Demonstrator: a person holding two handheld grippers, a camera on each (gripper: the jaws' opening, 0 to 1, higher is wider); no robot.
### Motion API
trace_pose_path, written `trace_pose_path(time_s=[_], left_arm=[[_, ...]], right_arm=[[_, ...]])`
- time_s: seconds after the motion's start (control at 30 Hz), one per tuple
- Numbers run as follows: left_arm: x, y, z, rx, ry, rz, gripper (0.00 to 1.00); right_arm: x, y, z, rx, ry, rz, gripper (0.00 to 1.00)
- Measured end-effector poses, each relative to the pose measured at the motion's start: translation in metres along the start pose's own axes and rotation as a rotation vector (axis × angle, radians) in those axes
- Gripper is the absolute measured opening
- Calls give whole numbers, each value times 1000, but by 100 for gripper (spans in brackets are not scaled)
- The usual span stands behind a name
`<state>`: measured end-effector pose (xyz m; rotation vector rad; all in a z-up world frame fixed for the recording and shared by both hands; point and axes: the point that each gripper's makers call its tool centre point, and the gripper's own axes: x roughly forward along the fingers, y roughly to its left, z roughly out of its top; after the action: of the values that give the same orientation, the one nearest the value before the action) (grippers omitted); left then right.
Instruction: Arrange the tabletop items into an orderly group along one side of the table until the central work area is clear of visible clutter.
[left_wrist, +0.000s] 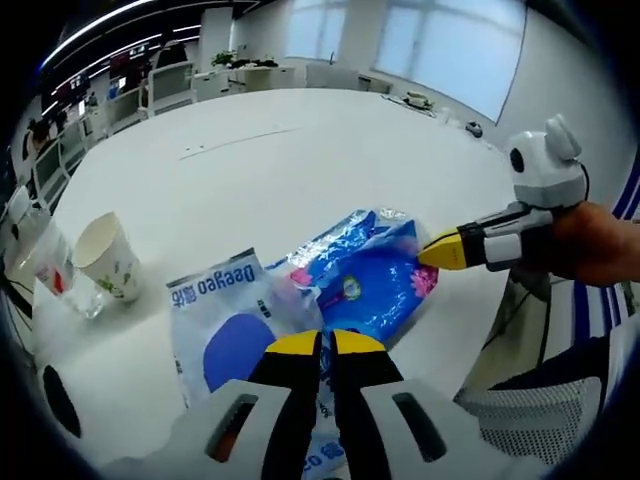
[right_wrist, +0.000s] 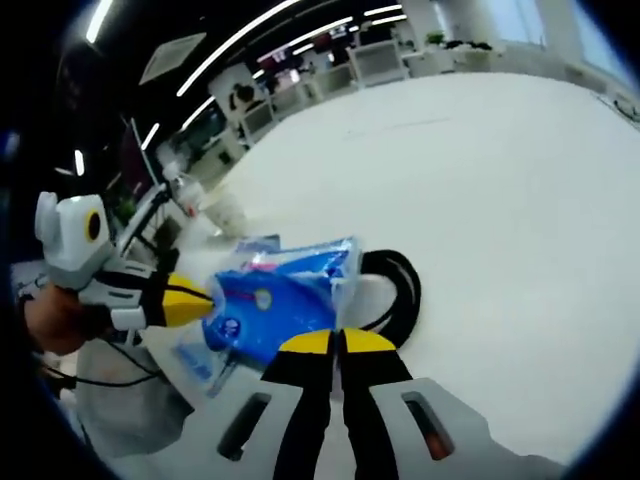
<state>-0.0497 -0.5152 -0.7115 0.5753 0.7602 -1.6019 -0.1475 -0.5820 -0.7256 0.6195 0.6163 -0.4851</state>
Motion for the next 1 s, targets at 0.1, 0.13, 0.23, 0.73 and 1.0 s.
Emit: trace_pose_path(time_s=[0.1, 0.13, 0.23, 0.73, 1.0], left_arm=[[5, -3, 5, 20, 3, -13, 0], [7, -4, 7, 29, 5, -16, 0], [12, -1, 12, 31, 5, -20, 0], [38, 9, 48, 2, -28, -20, 0], [51, 15, 60, -57, -47, -15, 0]], right_arm=[[-1, -5, 4, 10, -6, -10, 0], [-1, -7, 5, 12, -9, -12, 0], [-1, -10, 12, 13, -17, -18, 0], [10, -35, 46, 11, -37, -49, 0], [18, -49, 61, 13, -46, -61, 0]])
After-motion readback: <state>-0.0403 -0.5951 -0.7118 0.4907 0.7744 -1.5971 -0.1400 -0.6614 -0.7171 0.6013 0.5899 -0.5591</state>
